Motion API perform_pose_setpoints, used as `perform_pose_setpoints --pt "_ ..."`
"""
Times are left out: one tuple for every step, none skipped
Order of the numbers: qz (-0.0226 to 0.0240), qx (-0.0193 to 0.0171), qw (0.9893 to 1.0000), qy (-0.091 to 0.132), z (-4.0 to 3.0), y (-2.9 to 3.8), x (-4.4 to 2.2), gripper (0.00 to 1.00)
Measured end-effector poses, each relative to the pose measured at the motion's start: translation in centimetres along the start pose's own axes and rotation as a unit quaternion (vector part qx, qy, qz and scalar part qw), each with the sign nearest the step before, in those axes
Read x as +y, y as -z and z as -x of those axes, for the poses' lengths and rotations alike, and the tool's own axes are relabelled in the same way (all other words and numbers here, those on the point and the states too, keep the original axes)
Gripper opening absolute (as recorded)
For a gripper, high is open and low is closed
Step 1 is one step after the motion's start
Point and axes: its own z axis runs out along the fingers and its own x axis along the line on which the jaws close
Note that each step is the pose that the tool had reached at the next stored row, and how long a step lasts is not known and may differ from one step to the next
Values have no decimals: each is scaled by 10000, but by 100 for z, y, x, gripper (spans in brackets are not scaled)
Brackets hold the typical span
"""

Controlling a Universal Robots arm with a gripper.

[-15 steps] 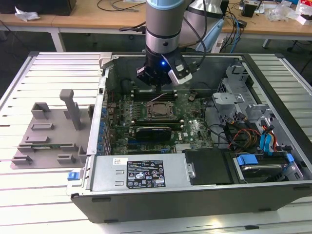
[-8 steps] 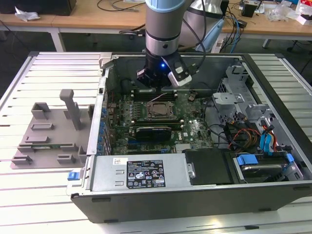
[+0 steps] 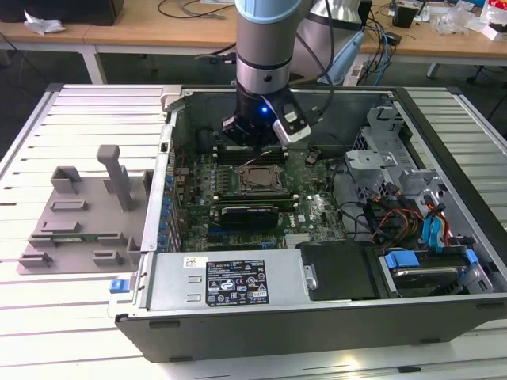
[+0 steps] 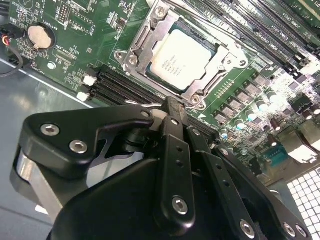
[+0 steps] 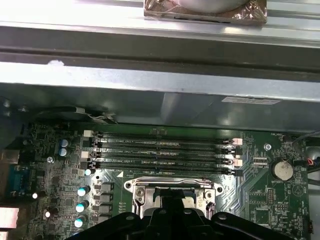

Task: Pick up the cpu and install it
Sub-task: 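Install the first cpu locking lever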

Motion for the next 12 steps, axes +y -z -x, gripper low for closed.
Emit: perform_pose_setpoints --pt "-8 -4 10000 -26 -1 -14 0 11" --pt "-11 -6 10000 -42 -1 -25 1 11" --pt "-11 -10 10000 -62 -1 -42 8 11" --pt "-12 -11 10000 -72 -1 -51 12 11" --pt "-12 -12 10000 -80 -1 -57 16 11" --pt "-13 -13 10000 -91 -1 -63 20 11" --pt "-13 -17 9999 -112 -1 -74 26 11" --pt "-14 -20 9999 -130 -1 -80 30 11" --pt "-15 -24 9999 -160 -1 -87 36 11" --pt "-16 -30 9998 -198 -1 -97 46 11" --pt "-17 -33 9998 -218 0 -103 55 11" --pt "-17 -36 9997 -237 0 -112 68 11"
